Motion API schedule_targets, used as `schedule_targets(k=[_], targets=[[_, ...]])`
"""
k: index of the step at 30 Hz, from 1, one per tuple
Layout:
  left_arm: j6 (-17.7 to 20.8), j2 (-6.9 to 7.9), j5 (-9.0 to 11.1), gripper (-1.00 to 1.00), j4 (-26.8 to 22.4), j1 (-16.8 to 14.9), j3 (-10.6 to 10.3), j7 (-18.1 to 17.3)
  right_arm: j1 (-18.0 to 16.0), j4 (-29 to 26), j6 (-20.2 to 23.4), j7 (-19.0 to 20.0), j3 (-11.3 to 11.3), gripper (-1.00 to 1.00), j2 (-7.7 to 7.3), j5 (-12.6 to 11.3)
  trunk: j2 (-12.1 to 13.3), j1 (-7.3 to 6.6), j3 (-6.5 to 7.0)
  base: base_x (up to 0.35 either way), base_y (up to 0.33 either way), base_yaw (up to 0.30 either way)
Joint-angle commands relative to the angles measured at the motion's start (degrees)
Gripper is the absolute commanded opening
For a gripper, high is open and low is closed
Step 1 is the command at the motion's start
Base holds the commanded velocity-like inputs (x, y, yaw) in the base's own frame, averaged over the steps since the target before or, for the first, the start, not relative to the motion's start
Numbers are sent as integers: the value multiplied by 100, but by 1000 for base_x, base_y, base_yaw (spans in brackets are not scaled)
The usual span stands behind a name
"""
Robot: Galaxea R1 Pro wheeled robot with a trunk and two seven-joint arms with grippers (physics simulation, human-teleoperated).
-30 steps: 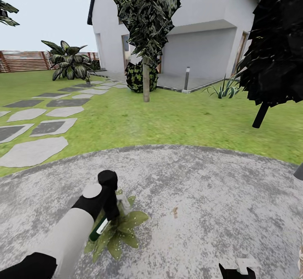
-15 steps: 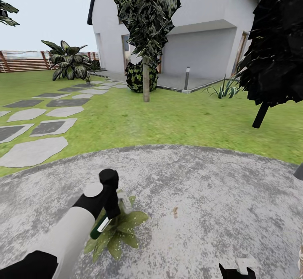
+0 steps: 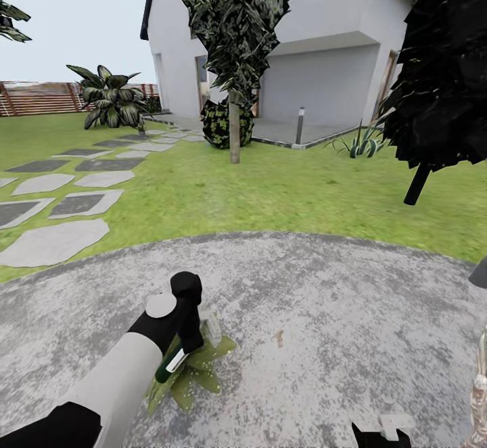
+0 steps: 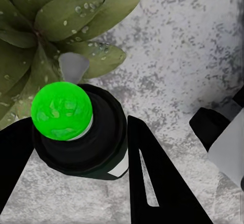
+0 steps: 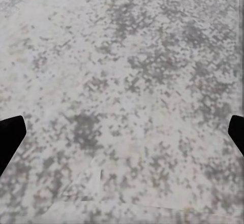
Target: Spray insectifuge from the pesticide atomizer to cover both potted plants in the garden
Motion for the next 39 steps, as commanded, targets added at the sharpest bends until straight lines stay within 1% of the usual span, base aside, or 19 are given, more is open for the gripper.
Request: schedule_targets(k=[1, 5, 10, 15, 21, 26, 28, 30, 35, 37, 39], targets=[[60, 2, -48, -100, -4, -3, -11, -53, -3, 5, -17, 33, -49, 100, -2, 25, -2, -1, -5, -13, -9, 0], [61, 4, -48, -100, -3, -3, -13, -53, -2, 5, -17, 33, -49, 100, 1, 25, -2, -1, -5, -3, -2, 12], [69, -49, -41, -100, -10, -56, 1, -53, -4, 4, -17, 33, -49, 100, 7, 25, -2, -1, -5, 0, 0, 183], [62, 6, -48, -100, -4, -40, 19, -53, -1, 5, -17, 33, -49, 100, 7, 25, -2, -1, -5, 0, 0, 27], [62, 13, -48, -100, -4, -23, -13, -53, -2, 5, -17, 33, -49, 100, 7, 25, -2, -1, -5, -89, -27, 1], [70, 17, -48, -100, -10, -28, 12, -53, -1, 5, -17, 33, -49, 100, 7, 25, -2, -1, -5, -16, -5, 26], [67, 44, -48, -100, -12, -35, 23, -53, -1, 5, -17, 33, -49, 100, 7, 25, -2, -1, -5, -2, 0, 197], [65, 119, -48, -100, -13, -31, 33, -53, -3, 5, -17, 33, -49, 100, 7, 25, -2, -1, -5, -1, 0, 184], [63, 227, -48, -100, -13, -22, 45, -53, -1, 5, -17, 33, -49, 100, 7, 25, -2, -1, -5, 0, 0, 32], [69, 228, -48, -100, -13, -21, 41, -53, 0, 5, -17, 33, -49, 100, 7, 25, -2, -1, -5, 0, 0, 3], [70, 196, -44, -100, -13, -22, 35, -53, 1, 5, -17, 33, -49, 100, 7, 25, -2, -1, -5, 0, 0, 0]])
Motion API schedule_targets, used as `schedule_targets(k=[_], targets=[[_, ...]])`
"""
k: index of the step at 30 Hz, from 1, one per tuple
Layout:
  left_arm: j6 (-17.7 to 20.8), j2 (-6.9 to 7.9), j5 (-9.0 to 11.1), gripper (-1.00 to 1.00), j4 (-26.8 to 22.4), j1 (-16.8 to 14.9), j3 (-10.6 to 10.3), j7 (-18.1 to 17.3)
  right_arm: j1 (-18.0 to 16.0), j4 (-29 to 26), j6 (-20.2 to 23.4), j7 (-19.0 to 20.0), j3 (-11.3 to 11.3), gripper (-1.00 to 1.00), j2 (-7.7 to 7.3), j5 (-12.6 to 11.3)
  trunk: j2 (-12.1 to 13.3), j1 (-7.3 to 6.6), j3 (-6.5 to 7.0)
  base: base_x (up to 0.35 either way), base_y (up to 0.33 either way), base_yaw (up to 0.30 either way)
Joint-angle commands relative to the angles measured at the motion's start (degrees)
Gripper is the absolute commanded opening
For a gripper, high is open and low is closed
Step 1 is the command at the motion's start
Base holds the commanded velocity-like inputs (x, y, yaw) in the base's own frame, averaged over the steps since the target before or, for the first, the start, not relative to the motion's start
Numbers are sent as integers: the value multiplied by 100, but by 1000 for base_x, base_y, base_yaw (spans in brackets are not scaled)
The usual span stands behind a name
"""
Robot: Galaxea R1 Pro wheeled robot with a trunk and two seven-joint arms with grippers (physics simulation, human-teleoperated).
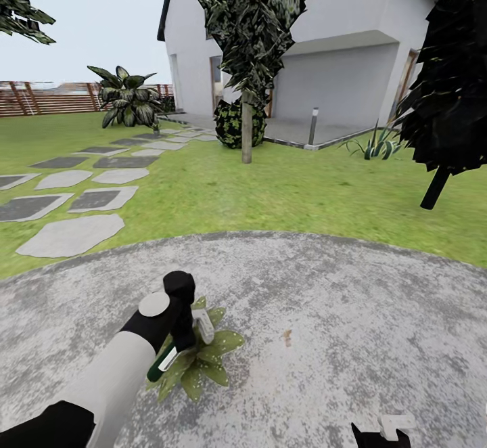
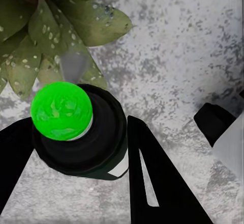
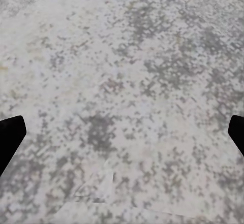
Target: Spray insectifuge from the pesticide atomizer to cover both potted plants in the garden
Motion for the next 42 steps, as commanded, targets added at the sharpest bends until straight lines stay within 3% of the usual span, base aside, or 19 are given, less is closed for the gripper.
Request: schedule_targets(k=[1, 10, 18, 25, 35, 39, 42], targets=[[58, -18, -46, -100, -7, -14, -5, -53, -3, 5, -17, 33, -49, 100, -2, 25, -2, -1, -5, 0, 0, 0], [59, -206, -39, -100, -14, -54, -22, -53, -4, 5, -17, 33, -43, 100, -2, 25, -2, -1, -5, 0, 0, 0], [50, -46, -45, -100, -5, 12, 4, -53, -3, 5, -17, 33, -42, 100, -2, 25, -2, -1, -5, -74, 0, 0], [58, -114, -36, -100, -12, 9, -1, -53, -8, 5, -17, 33, -47, 100, -2, 25, -2, -1, -5, -86, 0, 10], [47, -83, -35, -100, -13, 3, 5, -53, -5, 5, -17, 33, -42, 100, -2, 25, -2, -1, -5, -1, 0, 250], [41, -69, -26, -100, -37, -19, 158, -53, -3, 5, -17, 33, -43, 100, -2, 25, -2, -1, -5, -1, 0, 190], [41, -71, -14, -100, -342, -27, 208, -53, -4, 5, -17, 33, -41, 100, 1, 25, -2, -1, -5, -65, 0, 195]])
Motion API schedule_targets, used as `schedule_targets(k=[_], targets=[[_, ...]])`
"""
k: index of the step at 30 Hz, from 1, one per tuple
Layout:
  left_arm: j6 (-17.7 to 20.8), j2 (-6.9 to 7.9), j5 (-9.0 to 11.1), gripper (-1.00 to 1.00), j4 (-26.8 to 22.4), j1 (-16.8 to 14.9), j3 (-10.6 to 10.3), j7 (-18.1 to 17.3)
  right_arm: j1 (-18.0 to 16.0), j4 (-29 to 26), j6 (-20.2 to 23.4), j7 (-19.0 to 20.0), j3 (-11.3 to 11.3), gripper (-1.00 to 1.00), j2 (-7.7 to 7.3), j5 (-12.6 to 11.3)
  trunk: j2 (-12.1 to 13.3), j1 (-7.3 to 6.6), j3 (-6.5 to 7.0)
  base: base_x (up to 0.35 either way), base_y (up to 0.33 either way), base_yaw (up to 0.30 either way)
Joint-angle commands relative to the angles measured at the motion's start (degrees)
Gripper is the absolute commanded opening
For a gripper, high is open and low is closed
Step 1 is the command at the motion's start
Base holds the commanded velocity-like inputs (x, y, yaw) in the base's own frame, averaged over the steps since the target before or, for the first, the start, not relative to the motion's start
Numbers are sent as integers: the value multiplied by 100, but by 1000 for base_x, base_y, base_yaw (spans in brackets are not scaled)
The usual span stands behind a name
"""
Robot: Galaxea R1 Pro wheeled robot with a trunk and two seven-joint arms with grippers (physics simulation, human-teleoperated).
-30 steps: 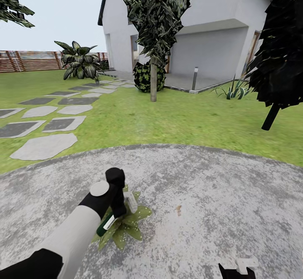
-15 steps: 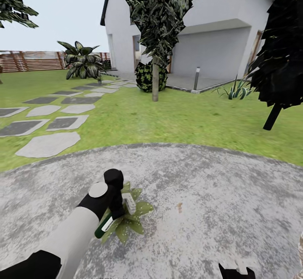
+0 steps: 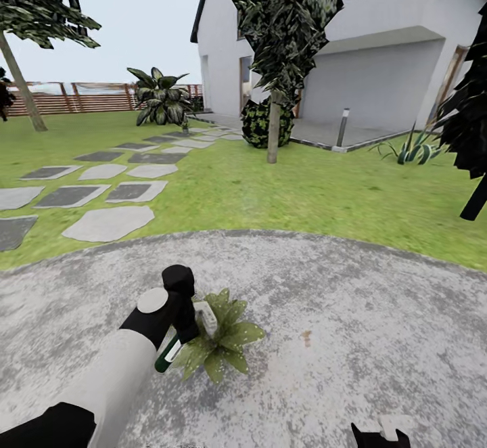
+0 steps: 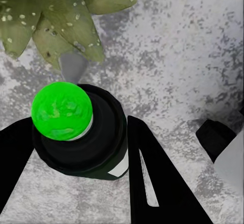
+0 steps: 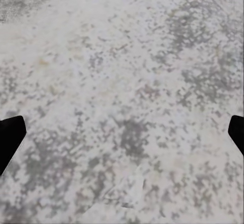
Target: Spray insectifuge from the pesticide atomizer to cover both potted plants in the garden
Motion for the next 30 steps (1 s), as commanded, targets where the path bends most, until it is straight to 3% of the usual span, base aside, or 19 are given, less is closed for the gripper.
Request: schedule_targets(k=[1, 11, 13, 15, 16, 17, 18, 19, 20, 21, 22, 23, 24, 27, 30], targets=[[57, -1, -36, -100, -85, -4, -1, -53, -3, 4, -17, 33, -49, 100, 0, 28, -2, -2, -6, -93, 0, 255], [66, 0, -10, -100, -570, -5, 13, -53, -2, 4, -17, 33, -49, 100, 3, 34, -2, -2, -6, -224, 65, 276], [55, 64, -7, -100, -616, 14, 288, -53, -3, 4, -17, 33, -49, 100, 3, 34, -2, -2, -6, -290, 121, 279], [-52, 266, 92, -100, -674, 32, 1184, -53, -3, 4, -17, 33, -49, 100, 3, 34, -2, -2, -6, -106, 47, 279], [-146, 325, 199, -100, -700, 35, 1473, -53, -2, 4, -17, 33, -49, 100, 3, 34, -2, -2, -6, -46, 20, 279], [-392, 395, 454, -100, -728, 40, 1907, -53, -3, 4, -17, 33, -49, 100, 3, 34, -2, -2, -6, -24, 10, 279], [-774, 462, 835, -100, -741, 56, 2402, -20, -2, 4, -17, 33, -49, 100, 3, 34, -2, -2, -6, -12, 5, 279], [-1401, 516, 1445, -100, -741, 131, 3146, 461, -1, 4, -17, 33, -49, 100, 3, 34, -2, -2, -6, -5, 2, 279], [-1902, 536, 1853, -100, -739, 275, 3662, 835, -1, 4, -17, 33, -49, 100, 5, 34, -2, -2, -6, -3, 1, 279], [-3019, 579, 2565, -100, -747, 751, 4749, 1393, -5, 4, -17, 33, -49, 100, 29, 34, -2, -2, -6, 0, 0, 279], [-3420, 585, 2771, -100, -748, 933, 5151, 1496, -4, 4, -17, 33, -49, 100, 33, 34, -2, -2, -6, 0, 0, 279], [-4071, 572, 3064, -100, -736, 1161, 5659, 1645, -2, 4, -17, 33, -49, 100, 36, 34, -2, -2, -6, 0, 0, 279], [-4661, 555, 3341, -100, -694, 1370, 6038, 1823, -3, 4, -17, 33, -49, 100, 38, 34, -2, -2, -6, 0, 0, 279], [-5304, 539, 3669, -100, -467, 1890, 6359, 2341, -2, 4, -17, 33, -49, 100, 38, 28, -2, -2, -6, 0, 0, 276], [-5435, 536, 3726, -100, -88, 2099, 6416, 3000, -2, 3, -24, 38, -49, 100, 39, 25, -2, -2, -6, 0, 0, 102]])
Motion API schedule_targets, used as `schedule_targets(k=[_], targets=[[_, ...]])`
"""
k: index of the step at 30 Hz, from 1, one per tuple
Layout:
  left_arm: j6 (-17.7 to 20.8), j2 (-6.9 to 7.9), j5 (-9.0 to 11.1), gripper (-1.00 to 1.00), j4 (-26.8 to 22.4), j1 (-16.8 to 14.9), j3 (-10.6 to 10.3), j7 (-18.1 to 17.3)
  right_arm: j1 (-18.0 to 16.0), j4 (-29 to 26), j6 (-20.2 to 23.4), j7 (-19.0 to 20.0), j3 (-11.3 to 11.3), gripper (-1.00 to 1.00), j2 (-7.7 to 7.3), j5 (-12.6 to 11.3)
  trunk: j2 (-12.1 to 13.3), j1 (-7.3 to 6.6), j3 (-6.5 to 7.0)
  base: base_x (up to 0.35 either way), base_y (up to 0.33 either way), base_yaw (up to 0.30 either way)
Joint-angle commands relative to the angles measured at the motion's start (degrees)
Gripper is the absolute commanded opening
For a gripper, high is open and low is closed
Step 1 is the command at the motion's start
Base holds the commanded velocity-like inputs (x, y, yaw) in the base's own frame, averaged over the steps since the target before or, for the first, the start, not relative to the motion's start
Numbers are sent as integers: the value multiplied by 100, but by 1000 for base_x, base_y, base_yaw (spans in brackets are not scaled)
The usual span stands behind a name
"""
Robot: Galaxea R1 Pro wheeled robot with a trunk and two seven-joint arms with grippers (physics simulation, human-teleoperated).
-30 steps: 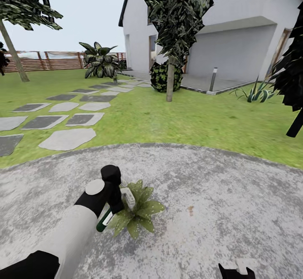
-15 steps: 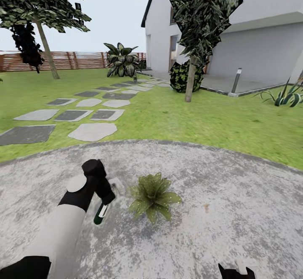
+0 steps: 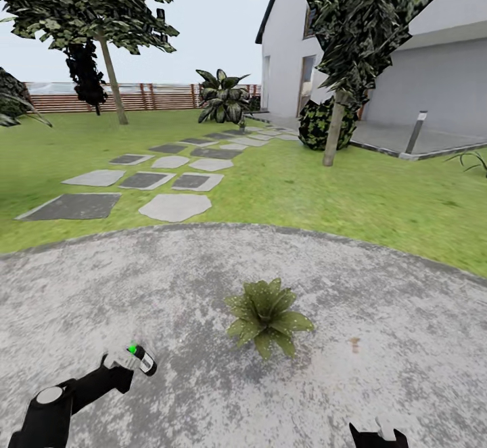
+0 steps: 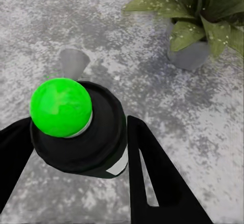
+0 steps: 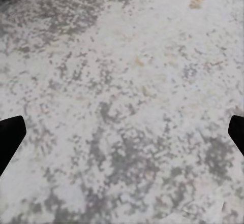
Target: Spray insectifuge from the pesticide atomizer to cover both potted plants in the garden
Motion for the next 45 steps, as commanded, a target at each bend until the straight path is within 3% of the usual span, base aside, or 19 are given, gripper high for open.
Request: schedule_targets(k=[1, 6, 14, 32, 34, 40, 45], targets=[[-82, -4, -42, -100, 419, 51, 47, 474, -4, 3, -24, 24, -52, 100, -2, 24, -3, -1, -5, 0, 0, 11], [-88, 14, -32, -100, 814, 75, 52, 726, -4, -2, -28, 18, -58, 100, -11, 18, -3, -1, -5, -19, 0, 2], [-88, 18, -31, -100, 828, 75, 60, 734, -3, -2, -28, 15, -58, 100, -11, 18, -3, -1, 2, -255, 0, 32], [-79, -9, -44, -100, 817, 75, 17, 727, -3, -2, -28, 11, -58, 100, -11, 16, -3, -1, 72, -9, 0, 147], [-40, 57, -27, -100, 816, 61, -49, 786, -69, -68, -24, 76, 11, 100, 13, 16, -3, -1, 72, 0, 0, 0], [-95, 46, -39, -100, 763, 179, 121, 752, -172, -253, -120, -106, -199, 100, -24, -99, -3, -1, 72, 0, 0, 0], [-123, 22, -205, -100, 926, 197, 1, 720, -178, -414, -107, -133, -145, 100, 26, -76, -3, -1, 72, 0, 0, 0]])
